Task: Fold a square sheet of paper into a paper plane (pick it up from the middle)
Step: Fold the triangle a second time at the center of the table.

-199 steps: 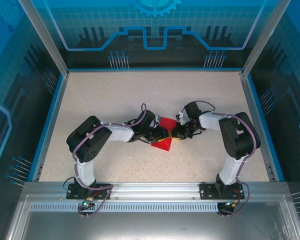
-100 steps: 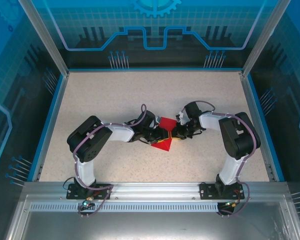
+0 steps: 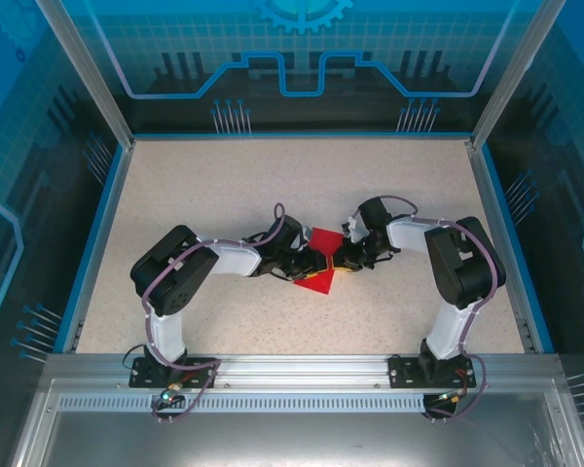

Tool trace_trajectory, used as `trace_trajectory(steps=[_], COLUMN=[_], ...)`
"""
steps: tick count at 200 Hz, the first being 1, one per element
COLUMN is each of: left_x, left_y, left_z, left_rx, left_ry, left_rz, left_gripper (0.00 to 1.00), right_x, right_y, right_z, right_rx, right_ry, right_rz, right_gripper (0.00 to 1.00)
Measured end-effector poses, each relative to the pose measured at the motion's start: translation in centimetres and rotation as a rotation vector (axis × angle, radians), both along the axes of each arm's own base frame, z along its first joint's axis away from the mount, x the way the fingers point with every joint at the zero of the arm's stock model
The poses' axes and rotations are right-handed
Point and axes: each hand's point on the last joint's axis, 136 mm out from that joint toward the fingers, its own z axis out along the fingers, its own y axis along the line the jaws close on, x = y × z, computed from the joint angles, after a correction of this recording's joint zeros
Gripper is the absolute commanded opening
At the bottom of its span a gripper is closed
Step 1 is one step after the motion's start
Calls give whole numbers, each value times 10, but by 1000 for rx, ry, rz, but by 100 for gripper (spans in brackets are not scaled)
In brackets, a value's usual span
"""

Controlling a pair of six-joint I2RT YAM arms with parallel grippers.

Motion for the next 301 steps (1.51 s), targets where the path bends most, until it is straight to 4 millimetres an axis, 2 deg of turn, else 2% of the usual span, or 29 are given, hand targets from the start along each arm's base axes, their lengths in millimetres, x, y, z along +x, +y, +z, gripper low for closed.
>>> trace_trajectory(steps=[45,100,156,196,243,301], left_x=[0,0,1,0,1,0], left_y=[1,3,4,6,7,7], left_z=[-2,-4,-6,-8,-10,-10], left_rx=[10,22,27,38,42,42], left_ry=[4,6,18,23,25,32], left_rz=[5,13,27,34,38,43], left_gripper=[29,27,24,21,18,18], right_x=[0,3,11,1,0,0], right_y=[0,-4,-11,4,23,21], right_z=[0,4,27,26,19,2], right_rx=[-1,-28,-75,-72,-74,-104], right_ry=[0,-15,-106,-103,-89,-49], right_rz=[3,-5,-21,29,82,82], right_gripper=[13,20,13,10,9,8])
